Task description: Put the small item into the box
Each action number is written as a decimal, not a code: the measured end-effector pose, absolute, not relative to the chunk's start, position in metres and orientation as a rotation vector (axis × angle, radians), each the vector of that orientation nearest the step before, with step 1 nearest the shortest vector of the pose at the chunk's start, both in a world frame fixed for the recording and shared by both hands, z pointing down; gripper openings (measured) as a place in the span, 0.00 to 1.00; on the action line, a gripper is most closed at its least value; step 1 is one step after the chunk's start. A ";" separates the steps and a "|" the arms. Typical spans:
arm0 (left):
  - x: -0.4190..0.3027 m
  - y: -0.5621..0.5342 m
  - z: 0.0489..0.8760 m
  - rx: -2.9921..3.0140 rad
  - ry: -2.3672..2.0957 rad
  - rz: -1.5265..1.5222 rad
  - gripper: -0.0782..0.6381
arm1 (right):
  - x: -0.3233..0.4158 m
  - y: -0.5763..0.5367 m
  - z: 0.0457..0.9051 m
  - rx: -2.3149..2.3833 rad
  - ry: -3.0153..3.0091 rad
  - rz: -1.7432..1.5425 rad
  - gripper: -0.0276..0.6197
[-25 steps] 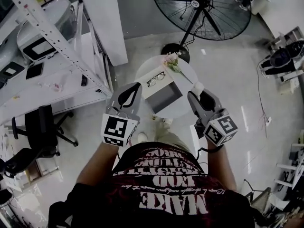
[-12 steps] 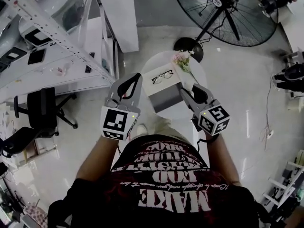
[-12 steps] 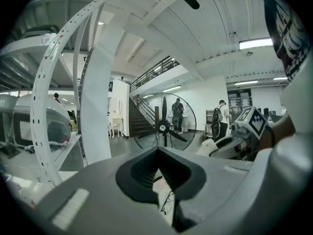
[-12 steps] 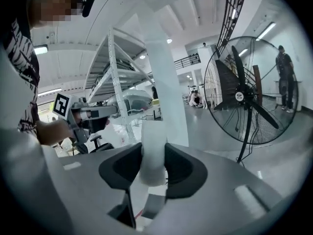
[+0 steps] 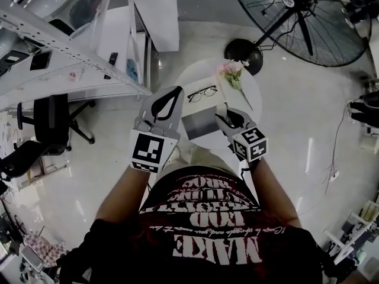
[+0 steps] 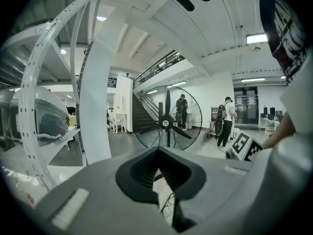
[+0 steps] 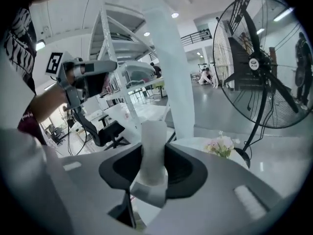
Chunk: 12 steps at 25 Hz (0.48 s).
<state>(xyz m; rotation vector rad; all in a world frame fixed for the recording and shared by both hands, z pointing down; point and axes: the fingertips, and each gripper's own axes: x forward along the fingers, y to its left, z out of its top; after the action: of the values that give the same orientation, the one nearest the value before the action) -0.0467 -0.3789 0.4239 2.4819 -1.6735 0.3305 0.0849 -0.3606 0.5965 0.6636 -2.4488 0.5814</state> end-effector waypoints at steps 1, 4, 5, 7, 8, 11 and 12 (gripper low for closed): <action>-0.047 -0.380 0.427 2.471 -1.679 0.337 0.11 | 0.086 -0.361 0.608 0.649 -2.432 0.590 0.29; -0.051 -0.382 0.437 2.433 -1.697 0.363 0.11 | 0.087 -0.360 0.641 0.608 -2.385 0.634 0.29; -0.052 -0.382 0.440 2.422 -1.703 0.371 0.11 | 0.087 -0.361 0.651 0.597 -2.372 0.659 0.29; -0.054 -0.382 0.446 2.403 -1.709 0.387 0.11 | 0.086 -0.361 0.670 0.577 -2.349 0.699 0.29; -0.055 -0.381 0.450 2.392 -1.712 0.394 0.11 | 0.086 -0.360 0.679 0.563 -2.337 0.708 0.29; -0.058 -0.380 0.456 2.368 -1.719 0.414 0.11 | 0.083 -0.357 0.705 0.514 -2.300 0.697 0.29; -0.058 -0.380 0.458 2.363 -1.721 0.421 0.11 | 0.083 -0.356 0.714 0.500 -2.286 0.692 0.29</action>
<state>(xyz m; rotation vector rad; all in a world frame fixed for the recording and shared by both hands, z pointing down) -0.0584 -0.3796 0.4575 2.3634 -1.7208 0.4210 0.0826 -0.3563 0.7137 0.4996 -2.2862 0.6922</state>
